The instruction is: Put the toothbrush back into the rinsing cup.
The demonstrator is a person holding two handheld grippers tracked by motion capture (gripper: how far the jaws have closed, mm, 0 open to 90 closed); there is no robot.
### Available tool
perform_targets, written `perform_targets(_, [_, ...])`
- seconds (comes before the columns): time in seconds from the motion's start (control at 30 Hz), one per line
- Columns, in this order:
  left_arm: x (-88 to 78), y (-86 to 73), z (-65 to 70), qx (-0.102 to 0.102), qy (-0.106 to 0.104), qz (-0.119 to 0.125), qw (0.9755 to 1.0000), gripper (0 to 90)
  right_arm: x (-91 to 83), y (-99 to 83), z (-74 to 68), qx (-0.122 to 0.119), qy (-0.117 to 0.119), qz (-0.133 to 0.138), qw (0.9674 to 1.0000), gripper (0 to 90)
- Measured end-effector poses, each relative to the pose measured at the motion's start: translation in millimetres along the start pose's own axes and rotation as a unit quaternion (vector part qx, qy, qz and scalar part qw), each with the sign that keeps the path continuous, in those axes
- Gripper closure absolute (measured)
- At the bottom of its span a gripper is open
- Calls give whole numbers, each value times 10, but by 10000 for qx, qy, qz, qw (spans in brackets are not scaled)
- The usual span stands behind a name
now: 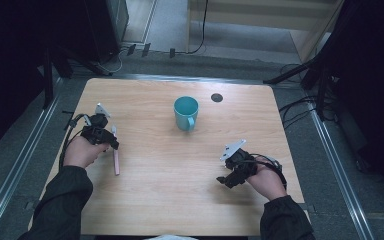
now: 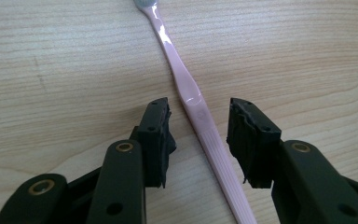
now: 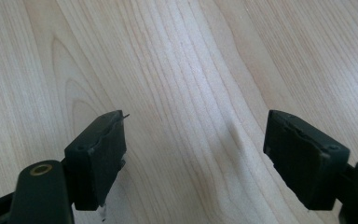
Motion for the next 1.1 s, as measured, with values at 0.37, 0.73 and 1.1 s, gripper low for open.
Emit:
perform_targets(0.37, [69, 37, 22, 28, 148, -97, 9998, 598, -2, -42, -16, 3, -27, -74, 10000, 207])
perform_targets(0.73, [126, 45, 46, 73, 196, -151, 9997, 610, -10, -54, -11, -3, -39, -87, 10000, 207])
perform_targets(1.1, [126, 34, 63, 201, 324, -185, 9991, 682, -4, -54, -16, -11, -69, -129, 9999, 207])
Point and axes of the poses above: each handheld gripper's, and its own axes: x roughly forward along the jaws, y roughly out of its top, z roughly to its right, the point moved 1 cm from there along x, roughly forward along the jaws, and after that the axes turned 1 degree about -z, right-handed, at the moved point
